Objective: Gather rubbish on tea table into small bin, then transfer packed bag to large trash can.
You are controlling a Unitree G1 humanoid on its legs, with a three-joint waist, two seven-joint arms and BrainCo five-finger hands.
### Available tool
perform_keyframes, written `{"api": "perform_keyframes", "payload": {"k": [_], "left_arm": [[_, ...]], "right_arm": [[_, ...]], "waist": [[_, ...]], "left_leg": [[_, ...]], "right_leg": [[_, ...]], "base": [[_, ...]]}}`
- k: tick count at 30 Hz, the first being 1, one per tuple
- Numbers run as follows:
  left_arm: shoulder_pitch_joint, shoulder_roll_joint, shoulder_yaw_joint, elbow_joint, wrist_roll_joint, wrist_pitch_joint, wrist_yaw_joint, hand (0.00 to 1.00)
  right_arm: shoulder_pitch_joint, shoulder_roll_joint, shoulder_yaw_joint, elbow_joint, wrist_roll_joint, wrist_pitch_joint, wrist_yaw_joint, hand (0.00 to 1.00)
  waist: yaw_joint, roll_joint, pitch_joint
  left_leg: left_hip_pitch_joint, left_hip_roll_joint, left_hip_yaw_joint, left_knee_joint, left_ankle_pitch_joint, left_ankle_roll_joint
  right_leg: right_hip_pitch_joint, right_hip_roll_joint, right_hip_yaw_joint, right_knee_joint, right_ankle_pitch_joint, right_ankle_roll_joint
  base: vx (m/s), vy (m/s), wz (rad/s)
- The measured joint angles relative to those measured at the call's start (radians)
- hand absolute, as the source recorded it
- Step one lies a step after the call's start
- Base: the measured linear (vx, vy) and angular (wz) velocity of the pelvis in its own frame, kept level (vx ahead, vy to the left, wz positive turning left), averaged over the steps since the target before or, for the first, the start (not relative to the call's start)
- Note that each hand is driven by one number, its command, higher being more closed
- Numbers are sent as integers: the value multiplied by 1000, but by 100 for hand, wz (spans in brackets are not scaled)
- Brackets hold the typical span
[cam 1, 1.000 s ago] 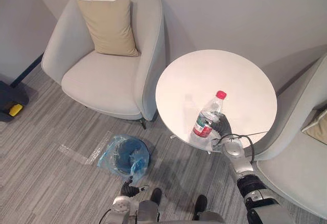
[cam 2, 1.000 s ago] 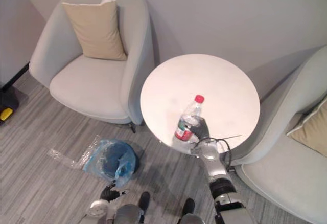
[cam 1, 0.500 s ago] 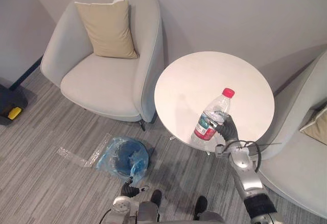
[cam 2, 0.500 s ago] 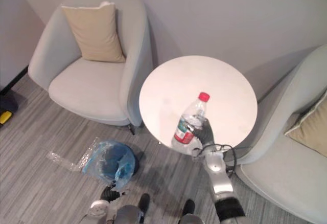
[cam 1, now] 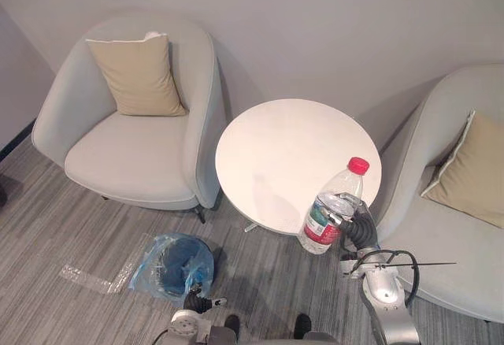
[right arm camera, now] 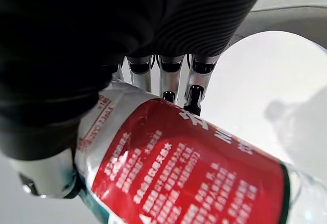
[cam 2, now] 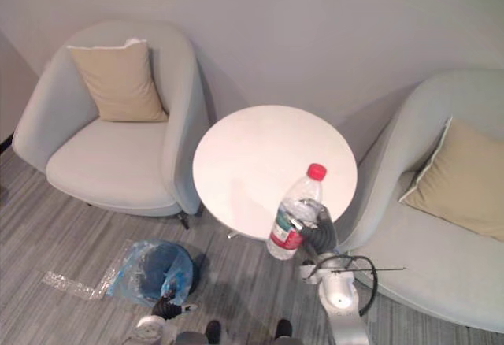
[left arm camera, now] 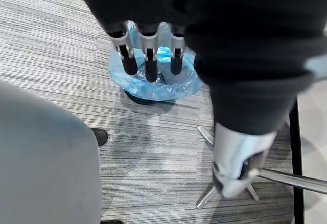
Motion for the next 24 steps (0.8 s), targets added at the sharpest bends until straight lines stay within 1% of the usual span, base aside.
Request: {"api": "perform_keyframes", "payload": {"k": [4,5,8,9,10,11,12,13,14,15,16,17,18,19,20,21,22,23,24], "left_arm": [[2,1,-3,1,0,0,0,0],[2,1,-13,0,-1,-1,1,0],[-5,-7,-19,-7,-2,-13,1,0],[-1,-8,-20,-10,-2,-14,1,0],[0,-8,-22,-11,-1,-14,0,0],[2,-12,-19,-12,-2,-13,1,0],[0,-13,-19,-10,2,-12,2,0],[-4,-15,-23,-4,16,-7,-1,0],[-3,-18,-24,-3,29,-1,0,0],[-3,-20,-25,-4,32,1,0,0],[0,-22,-27,-4,49,4,1,0],[1,-19,-29,-5,52,5,0,0],[2,-12,-29,-9,55,3,1,0],[1,1,-34,-11,57,4,1,0],[1,11,-37,-12,58,2,1,0],[1,12,-41,-12,58,2,2,0],[1,10,-48,-18,57,2,3,0],[0,9,-57,-22,56,-2,4,0],[0,9,-61,-22,54,-3,4,0]], "right_arm": [[17,-4,1,-1,0,-3,-2,100],[24,-10,0,-4,0,-3,-3,100],[23,-34,12,-6,-1,-2,-6,100],[9,-48,28,-6,-3,-2,-8,100],[-1,-51,29,-6,-5,-3,-14,100],[-6,-50,28,-4,-9,-2,-22,100],[-13,-47,27,-4,-16,0,-26,100],[-23,-46,27,-5,-24,-3,-32,100],[-30,-46,11,0,-35,-2,-41,100],[-32,-45,2,5,-37,-2,-43,100],[-31,-43,-10,11,-39,0,-54,100],[-33,-39,-9,14,-40,3,-60,100],[-32,-29,-9,14,-39,2,-63,100],[-33,-2,8,28,-41,0,-64,100],[-39,15,16,55,-41,-2,-63,100],[-47,25,26,82,-41,0,-63,100],[-54,31,41,107,-40,7,-60,100],[-52,30,52,120,-41,9,-58,100],[-46,29,67,131,-41,18,-56,100]], "waist": [[0,4,1],[0,9,4],[12,26,13],[13,34,12],[7,35,11],[2,29,9],[4,26,6],[-12,30,0],[-23,34,-3],[-27,36,-3],[-48,35,-3],[-46,31,-9],[-41,14,-10],[-39,-9,-15],[-38,-16,-17],[-39,-18,-15],[-41,-14,-2],[-44,-4,15],[-48,3,20]], "left_leg": [[-45,-7,-43,33,0,0],[-68,-12,-70,45,3,-4],[-111,-19,-97,72,14,-9],[-132,-25,-80,76,31,6],[-144,-24,-28,57,62,42],[-135,-13,43,8,50,93],[-140,0,122,2,48,106],[-169,35,239,46,36,120],[-185,69,360,104,24,118],[-181,85,415,117,26,117],[-167,91,465,84,48,30],[-154,73,446,58,60,25],[-153,57,440,36,71,29],[-156,30,421,18,81,40],[-155,20,417,21,75,48],[-153,14,415,32,61,54],[-153,7,399,59,27,54],[-151,2,385,84,-2,60],[-145,-5,364,105,-21,63]], "right_leg": [[0,-3,-45,3,-2,-1],[-4,-6,-73,10,-7,0],[-36,-17,-120,74,-45,-10],[-53,-26,-137,106,-67,-17],[-63,-41,-160,121,-76,-18],[-71,-60,-202,120,-68,-30],[-75,-71,-226,121,-57,-21],[-79,-94,-273,125,-56,-19],[-76,-112,-316,135,-54,-12],[-70,-120,-332,141,-55,-5],[-47,-125,-370,148,-58,17],[-46,-134,-372,145,-55,21],[-47,-141,-370,137,-48,31],[-46,-156,-369,132,-44,37],[-46,-169,-361,147,-45,37],[-49,-185,-351,174,-46,38],[-52,-210,-337,235,-51,44],[-55,-230,-315,303,-53,40],[-98,-255,-242,430,-57,-1]], "base": [[-71,-14,35],[-72,-20,68],[-83,-10,62],[-109,10,69],[-96,21,80],[-68,40,74],[-40,44,84],[-19,63,110],[9,99,113],[37,135,125],[31,168,94],[12,146,81],[-11,156,44],[13,159,39],[25,161,36],[37,171,23],[3,176,27],[-34,215,40],[-42,177,42]]}}
